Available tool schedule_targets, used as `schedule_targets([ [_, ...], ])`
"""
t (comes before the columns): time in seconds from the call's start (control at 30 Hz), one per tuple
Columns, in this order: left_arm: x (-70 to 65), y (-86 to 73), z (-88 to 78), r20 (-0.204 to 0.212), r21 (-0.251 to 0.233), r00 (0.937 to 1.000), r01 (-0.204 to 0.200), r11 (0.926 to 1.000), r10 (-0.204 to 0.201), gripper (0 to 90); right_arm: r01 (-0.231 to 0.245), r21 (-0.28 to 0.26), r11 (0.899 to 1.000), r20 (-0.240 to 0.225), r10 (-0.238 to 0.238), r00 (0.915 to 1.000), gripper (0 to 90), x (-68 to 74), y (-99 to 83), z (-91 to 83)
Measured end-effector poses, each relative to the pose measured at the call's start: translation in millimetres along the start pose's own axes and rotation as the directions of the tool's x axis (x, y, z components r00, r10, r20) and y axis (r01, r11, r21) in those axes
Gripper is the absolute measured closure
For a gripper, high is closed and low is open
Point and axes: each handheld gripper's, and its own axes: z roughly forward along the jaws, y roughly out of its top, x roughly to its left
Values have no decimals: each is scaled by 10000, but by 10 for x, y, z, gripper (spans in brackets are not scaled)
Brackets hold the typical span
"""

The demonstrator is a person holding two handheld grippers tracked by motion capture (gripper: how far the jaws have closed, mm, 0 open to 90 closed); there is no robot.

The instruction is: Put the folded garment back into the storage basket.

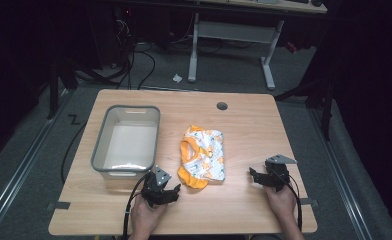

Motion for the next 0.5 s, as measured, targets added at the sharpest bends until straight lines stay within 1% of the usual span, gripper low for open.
schedule_targets([
  [0.5,-1,1,1,8,-11,10000,29,10000,-29,273,-2,-1,10000,1,2,10000,274,0,0,0],
])
